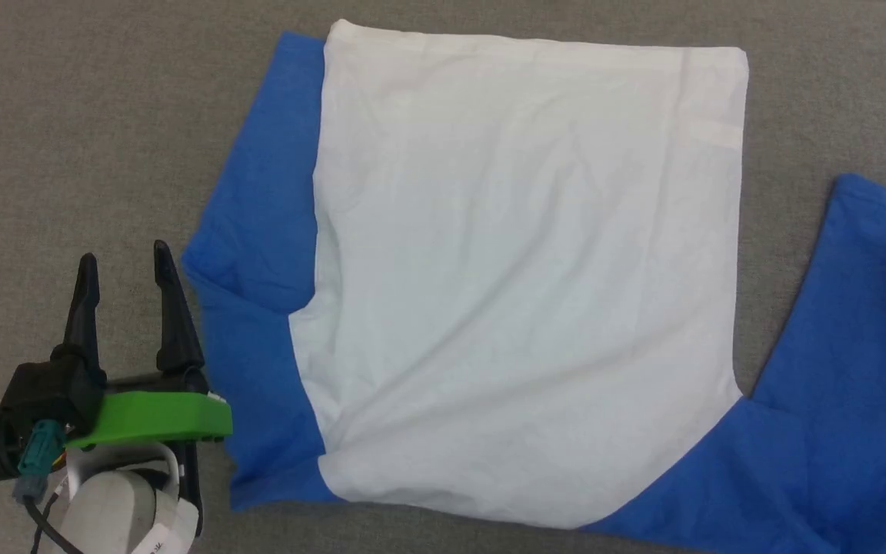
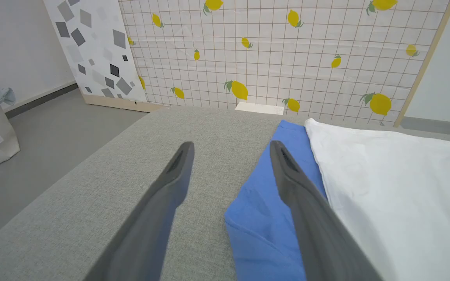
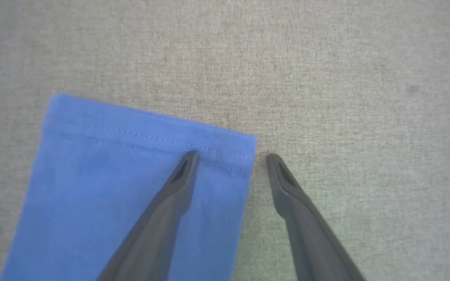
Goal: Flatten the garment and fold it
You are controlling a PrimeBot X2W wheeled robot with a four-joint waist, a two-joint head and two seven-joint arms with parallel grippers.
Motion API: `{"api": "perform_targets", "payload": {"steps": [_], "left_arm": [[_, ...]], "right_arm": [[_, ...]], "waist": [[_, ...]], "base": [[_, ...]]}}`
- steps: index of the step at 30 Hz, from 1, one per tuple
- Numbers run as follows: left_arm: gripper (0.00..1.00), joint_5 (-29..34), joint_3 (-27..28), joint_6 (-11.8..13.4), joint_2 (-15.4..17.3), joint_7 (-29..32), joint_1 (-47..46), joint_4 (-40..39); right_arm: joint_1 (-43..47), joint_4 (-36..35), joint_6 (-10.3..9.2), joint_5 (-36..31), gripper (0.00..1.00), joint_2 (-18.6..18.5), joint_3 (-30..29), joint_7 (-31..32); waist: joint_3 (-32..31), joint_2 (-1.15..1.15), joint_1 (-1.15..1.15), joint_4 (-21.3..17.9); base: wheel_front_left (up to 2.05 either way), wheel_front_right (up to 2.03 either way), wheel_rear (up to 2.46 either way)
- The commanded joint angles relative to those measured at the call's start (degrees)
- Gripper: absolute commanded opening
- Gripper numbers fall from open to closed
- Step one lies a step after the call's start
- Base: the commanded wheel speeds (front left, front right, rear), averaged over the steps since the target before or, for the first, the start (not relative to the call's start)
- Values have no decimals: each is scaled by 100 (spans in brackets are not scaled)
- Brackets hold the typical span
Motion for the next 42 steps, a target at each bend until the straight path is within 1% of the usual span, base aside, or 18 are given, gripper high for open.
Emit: {"api": "perform_targets", "payload": {"steps": [1,5,6,10,13,16,20,22,24,26,28,30,31,34,35,36,38,42], "left_arm": [[100,105,29,-36,-14,-42,-98,22],[100,162,38,-95,24,-43,-59,82],[100,175,30,-102,30,-43,-50,114],[100,156,4,-143,21,-44,12,216],[100,127,9,-169,32,-44,103,276],[100,88,38,-174,36,-44,195,296],[100,50,91,-170,47,-44,340,303],[100,28,127,-167,55,-44,424,283],[100,7,171,-159,50,-44,506,246],[100,-7,176,-164,58,-44,592,245],[100,-13,173,-165,78,-29,676,243],[100,-20,174,-157,95,-4,749,219],[100,-25,175,-149,100,6,781,197],[100,-39,176,-140,115,23,839,152],[100,-50,176,-137,117,36,862,141],[100,-57,172,-138,119,46,873,125],[100,-80,160,-136,107,63,865,103],[100,-83,103,-147,102,86,814,79]], "right_arm": [[61,183,-8,47,0,81,19,108],[-93,155,-8,17,0,-47,-265,-151],[-158,152,-8,-23,0,-107,-432,-273],[-276,115,-8,-405,0,-321,-947,-462],[-200,-74,-8,-798,0,-368,-1253,-310],[-70,-263,-8,-1027,0,-350,-1503,-160],[160,-541,-8,-1162,0,-227,-1528,6],[229,-747,-8,-1011,0,-114,-1353,63],[370,-993,-8,-737,0,-82,-912,91],[529,-1259,-8,-335,0,-63,-453,114],[675,-1615,-8,206,0,55,-52,191],[865,-2005,-8,610,0,99,427,356],[952,-2218,-8,855,0,166,650,441],[1132,-2693,-8,1283,0,324,1308,615],[1168,-2803,-8,1515,0,484,1485,640],[1180,-2872,-8,1660,0,592,1612,659],[1184,-2960,-8,1770,0,685,2022,660],[1083,-2820,-8,1985,0,981,2832,559]], "waist": [[-98,0,0,-55],[-347,0,0,-132],[-441,0,0,-150],[-798,0,0,-192],[-1037,0,0,-222],[-1202,0,0,-251],[-1465,0,0,-302],[-1576,0,0,-329],[-1727,0,0,-350],[-1867,0,0,-358],[-1983,0,0,-371],[-2056,0,0,-386],[-2076,0,0,-390],[-2090,0,0,-394],[-2089,0,0,-389],[-2066,0,0,-377],[-2036,0,0,-330],[-1964,0,0,-186]], "base": [[0,0,0],[0,0,0],[0,0,0],[0,0,0],[0,0,0],[0,0,0],[0,0,0],[0,0,0],[0,0,0],[0,0,0],[0,0,0],[0,0,0],[0,0,0],[0,0,0],[0,0,0],[0,0,0],[0,0,0],[0,0,0]]}}
